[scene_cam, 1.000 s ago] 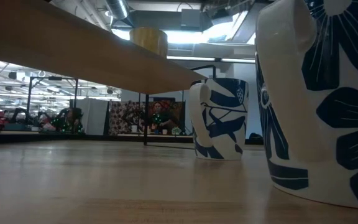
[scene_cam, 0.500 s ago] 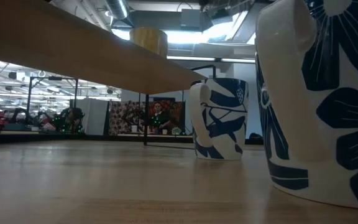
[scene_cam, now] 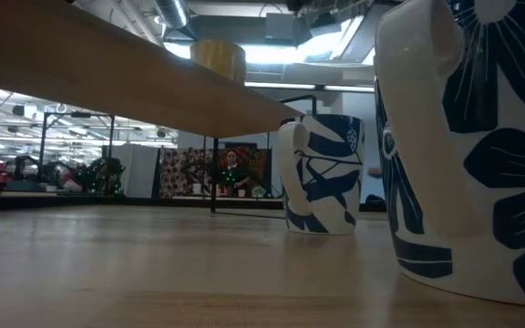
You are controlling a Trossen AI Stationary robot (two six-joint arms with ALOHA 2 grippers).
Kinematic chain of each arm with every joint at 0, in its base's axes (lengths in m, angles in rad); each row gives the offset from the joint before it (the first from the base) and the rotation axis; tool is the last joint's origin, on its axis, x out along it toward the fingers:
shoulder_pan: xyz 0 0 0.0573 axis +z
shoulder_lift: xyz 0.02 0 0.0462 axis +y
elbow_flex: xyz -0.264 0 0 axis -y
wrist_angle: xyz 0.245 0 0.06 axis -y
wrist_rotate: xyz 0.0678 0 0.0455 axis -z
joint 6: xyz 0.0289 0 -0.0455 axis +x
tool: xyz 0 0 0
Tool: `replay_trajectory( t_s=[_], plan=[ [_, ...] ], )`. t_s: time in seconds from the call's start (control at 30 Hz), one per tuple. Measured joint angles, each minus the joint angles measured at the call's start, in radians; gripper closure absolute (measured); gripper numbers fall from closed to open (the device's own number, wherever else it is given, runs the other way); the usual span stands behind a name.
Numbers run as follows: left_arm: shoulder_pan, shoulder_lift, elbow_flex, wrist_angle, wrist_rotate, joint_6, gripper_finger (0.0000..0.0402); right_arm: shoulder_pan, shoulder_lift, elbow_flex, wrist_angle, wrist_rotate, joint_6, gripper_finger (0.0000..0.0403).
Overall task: Place coffee mugs
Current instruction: Put the white mug on the shelf
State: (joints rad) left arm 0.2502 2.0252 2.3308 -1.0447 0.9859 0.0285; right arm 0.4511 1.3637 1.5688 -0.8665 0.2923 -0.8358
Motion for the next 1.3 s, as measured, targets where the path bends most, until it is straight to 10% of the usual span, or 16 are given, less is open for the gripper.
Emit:
replay_trajectory(
  t_s=[0.8, 1.3],
  plan=[
    [0.026, -0.122, 0.001, -0.065, -0.198, 0.032, 0.0383, 0.001, -0.081, 0.0, -0.029, 0.041, 0.167, 0.021],
    [-0.205, -0.447, -0.115, -0.025, -1.111, -0.14, 0.0383, 0.001, -0.08, -0.001, -0.108, 0.092, 0.278, 0.021]
  ],
)
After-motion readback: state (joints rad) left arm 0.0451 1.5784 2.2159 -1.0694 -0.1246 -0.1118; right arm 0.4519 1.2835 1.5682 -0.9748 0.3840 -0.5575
